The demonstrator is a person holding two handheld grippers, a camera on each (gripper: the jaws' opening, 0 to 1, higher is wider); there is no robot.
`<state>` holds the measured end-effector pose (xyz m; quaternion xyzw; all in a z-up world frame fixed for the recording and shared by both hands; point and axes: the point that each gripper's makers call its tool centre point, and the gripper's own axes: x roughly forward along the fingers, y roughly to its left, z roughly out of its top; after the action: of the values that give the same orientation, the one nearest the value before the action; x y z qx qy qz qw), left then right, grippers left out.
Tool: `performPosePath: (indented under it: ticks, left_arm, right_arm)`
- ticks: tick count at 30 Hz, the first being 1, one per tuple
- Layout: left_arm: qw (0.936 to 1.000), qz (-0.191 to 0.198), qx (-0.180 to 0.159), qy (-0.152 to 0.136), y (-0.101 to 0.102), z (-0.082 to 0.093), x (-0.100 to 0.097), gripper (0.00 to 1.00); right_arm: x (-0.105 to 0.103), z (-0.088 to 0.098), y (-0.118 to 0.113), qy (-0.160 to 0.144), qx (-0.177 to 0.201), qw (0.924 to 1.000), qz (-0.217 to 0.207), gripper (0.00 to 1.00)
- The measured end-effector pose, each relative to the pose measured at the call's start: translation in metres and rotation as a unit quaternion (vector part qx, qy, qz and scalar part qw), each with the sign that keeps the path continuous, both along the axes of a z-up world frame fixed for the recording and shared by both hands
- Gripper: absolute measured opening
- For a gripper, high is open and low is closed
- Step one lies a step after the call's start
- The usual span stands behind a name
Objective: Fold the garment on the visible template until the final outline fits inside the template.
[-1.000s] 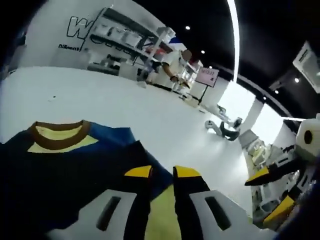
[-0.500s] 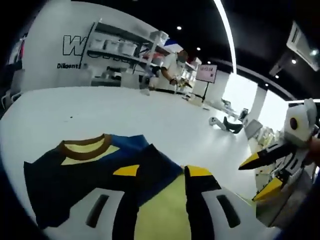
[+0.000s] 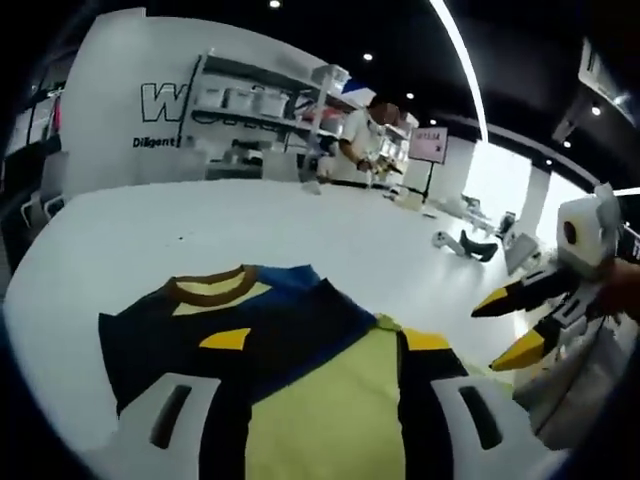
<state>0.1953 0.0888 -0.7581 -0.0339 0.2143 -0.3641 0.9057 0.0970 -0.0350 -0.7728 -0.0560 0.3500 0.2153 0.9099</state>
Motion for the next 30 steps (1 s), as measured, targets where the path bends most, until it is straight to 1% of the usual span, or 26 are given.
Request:
performPosePath:
  ticks: [2,3,5,9,12,14,15,18,21,23,24,26,28,30]
  left_arm:
    - [0.9999,0.007,0.01,-0.008,0.006,0.001,-0.003,0.68]
    - [0.9999,0.01,0.01,-0.009,0.008,0.002,-0.005,0.7]
    - [0.9999,0.013,0.006,-0.009,0.013,0.004,-0.009,0.7]
    - [0.9996,0.022,0.012,-0.01,0.022,0.005,-0.014,0.84]
    - [0.9993,0.033,0.018,-0.011,0.031,0.006,-0.02,0.85]
    - [0.9989,0.042,0.022,-0.007,0.038,0.006,-0.022,0.92]
    - [0.9987,0.047,0.019,-0.007,0.042,0.008,-0.024,0.94]
    - [0.9984,0.053,0.019,0.006,0.051,0.005,-0.031,0.94]
    - [0.998,0.056,0.025,0.011,0.06,0.003,-0.038,0.95]
    - [0.9975,0.063,0.031,0.011,0.068,0.001,-0.041,0.95]
    - [0.9974,0.063,0.033,0.012,0.069,0.0,-0.042,0.95]
    - [0.9964,0.072,0.037,0.024,0.077,-0.004,-0.047,0.94]
    - [0.9962,0.077,0.034,0.023,0.084,-0.003,-0.052,0.93]
    - [0.9957,0.082,0.029,0.031,0.09,-0.003,-0.056,0.92]
  right_arm:
    - [-0.003,-0.003,-0.001,0.004,-0.002,1.0,-0.001,0.48]
    - [-0.004,-0.003,0.0,0.005,-0.001,1.0,0.0,0.48]
    - [-0.005,-0.004,0.001,0.006,-0.001,1.0,0.0,0.48]
    - [-0.006,-0.003,0.001,0.005,-0.002,1.0,0.001,0.48]
    - [-0.006,-0.003,0.001,0.004,-0.005,1.0,0.001,0.48]
    - [-0.006,-0.004,-0.001,0.005,-0.007,1.0,-0.003,0.49]
    - [-0.007,-0.004,-0.001,0.006,-0.005,1.0,-0.005,0.49]
    - [-0.009,-0.006,-0.002,0.012,-0.006,0.9999,-0.005,0.49]
    - [-0.012,-0.008,-0.002,0.016,-0.012,0.9998,0.0,0.49]
    - [-0.015,-0.01,-0.004,0.013,-0.03,0.9995,0.006,0.5]
    - [-0.015,-0.011,-0.004,0.012,-0.03,0.9994,0.007,0.5]
    - [-0.017,-0.012,-0.004,0.017,-0.023,0.9996,0.008,0.5]
    - [-0.017,-0.012,-0.005,0.017,-0.014,0.9997,0.005,0.5]
    - [-0.019,-0.014,-0.008,0.023,-0.017,0.9996,0.002,0.5]
